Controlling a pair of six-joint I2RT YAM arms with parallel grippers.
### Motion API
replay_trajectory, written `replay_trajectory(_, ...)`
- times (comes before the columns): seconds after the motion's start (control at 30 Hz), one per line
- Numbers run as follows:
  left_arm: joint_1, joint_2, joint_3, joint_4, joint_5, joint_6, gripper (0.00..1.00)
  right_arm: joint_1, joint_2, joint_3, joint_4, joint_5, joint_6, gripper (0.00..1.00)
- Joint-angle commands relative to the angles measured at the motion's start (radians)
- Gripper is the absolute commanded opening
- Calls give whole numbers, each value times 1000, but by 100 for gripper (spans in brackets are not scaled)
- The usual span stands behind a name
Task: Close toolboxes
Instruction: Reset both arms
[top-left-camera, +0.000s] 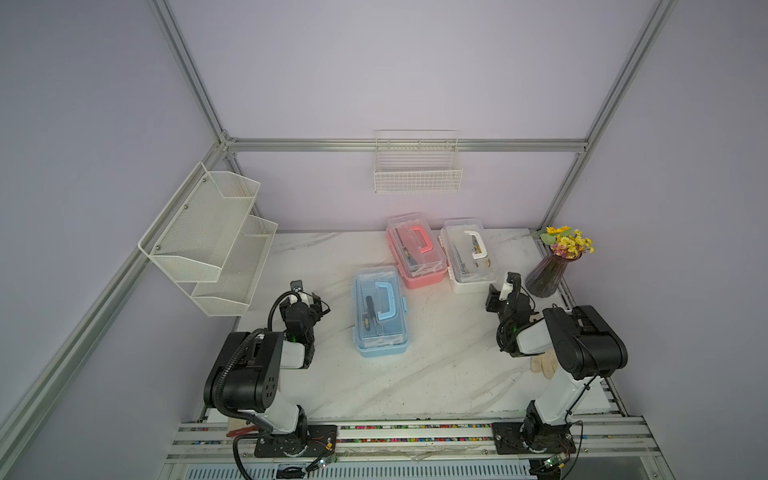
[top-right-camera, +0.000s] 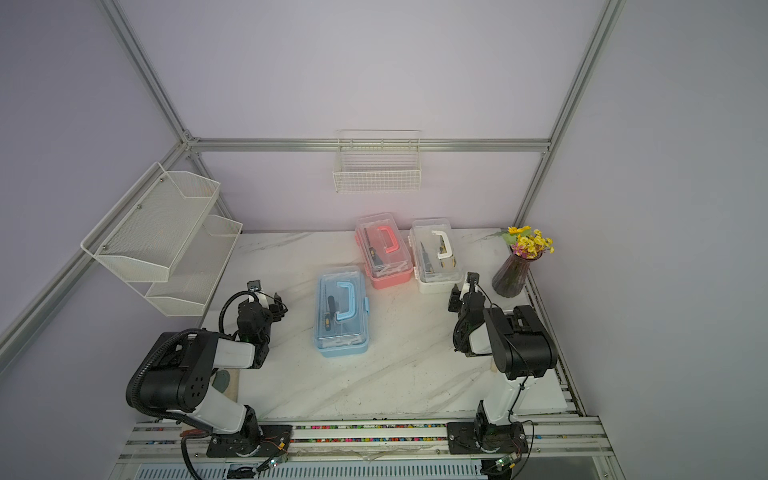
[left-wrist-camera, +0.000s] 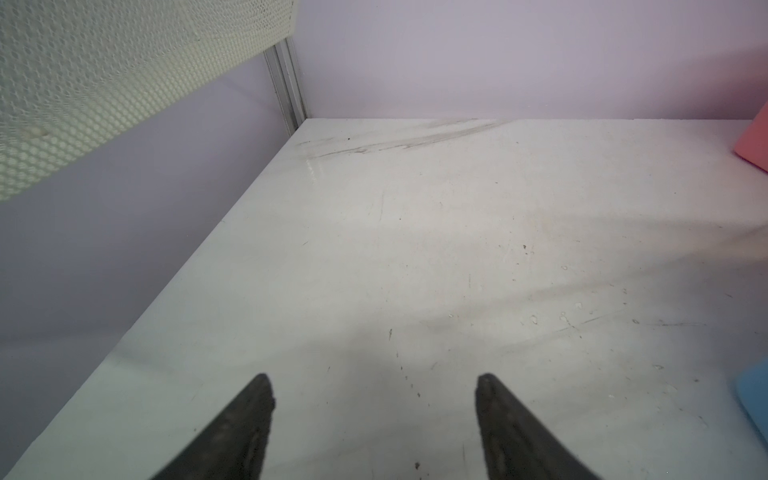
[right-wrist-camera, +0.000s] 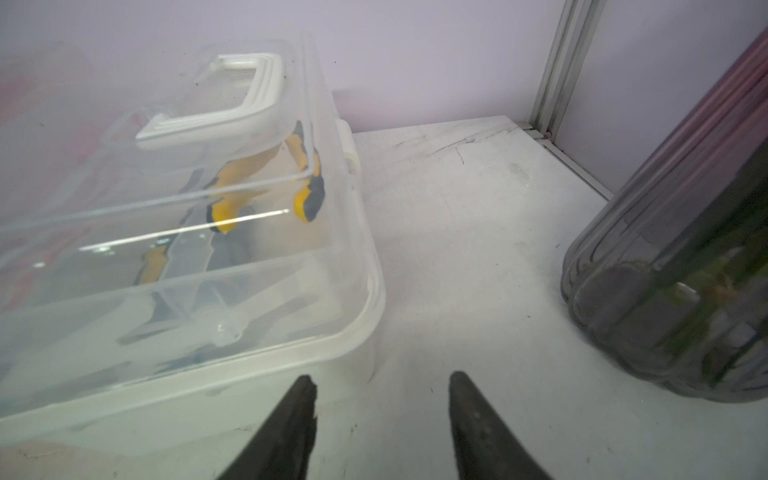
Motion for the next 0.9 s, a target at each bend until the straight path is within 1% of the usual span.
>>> replay_trajectory(0.0, 1, -10, 15, 43, -20, -13, 100, -4, 0, 14, 48, 3, -11, 97)
replay_trajectory(0.27, 2, -14, 11, 45, -19, -10, 100, -4, -6, 4, 61, -10, -21, 97)
replay_trajectory(0.33, -3, -35, -16, 67, 17, 6, 100, -2, -20, -52, 148, -105, -59, 97)
replay_trajectory(0.37, -12, -41, -39, 101, 1, 9, 100, -2, -28, -90, 209, -152, -78, 97)
replay_trajectory(0.4, -14, -35, -58, 150, -5, 13, 100, -2, -25, -109, 247, -148, -77, 97)
replay_trajectory(0.47, -13, -2, -55, 196, -24, 14, 100, -2, 3, -87, 245, -45, -34, 97)
replay_trajectory(0.5, -12, 11, -34, 179, -29, 16, 100, -2, 6, -61, 208, 17, -8, 97)
replay_trajectory(0.53, -12, 6, -10, 125, -23, 18, 100, -3, -6, -43, 143, 34, 3, 97)
replay_trajectory(0.57, -19, -13, 3, 69, -18, 26, 100, -2, -16, -40, 128, 1, -15, 97)
replay_trajectory(0.6, -33, -38, -13, 64, -22, 28, 100, 0, -14, -56, 164, -73, -49, 97)
replay_trajectory(0.63, -44, -52, -42, 103, -30, 35, 100, 5, -9, -64, 190, -107, -70, 97)
replay_trajectory(0.67, -42, -41, -82, 187, -51, 26, 100, 13, -10, -71, 195, -80, -67, 97)
replay_trajectory(0.7, -37, -10, -92, 255, -102, 1, 100, 13, -7, -62, 184, -44, -55, 97)
replay_trajectory(0.73, -11, 14, -87, 281, -66, -6, 100, 13, 0, -49, 168, 0, -34, 97)
replay_trajectory(0.77, 0, 11, -58, 213, -58, -20, 100, 12, 2, -28, 131, 37, -14, 97)
replay_trajectory(0.8, 4, -19, -5, 58, -58, -40, 100, 13, -2, -11, 96, 50, -16, 97)
replay_trajectory(0.83, 3, -34, 42, -61, -53, -44, 100, 13, -2, 8, 61, 58, -15, 97)
replay_trajectory(0.87, 0, -39, 51, -70, -56, -46, 100, 12, -1, 7, 60, 52, -14, 97)
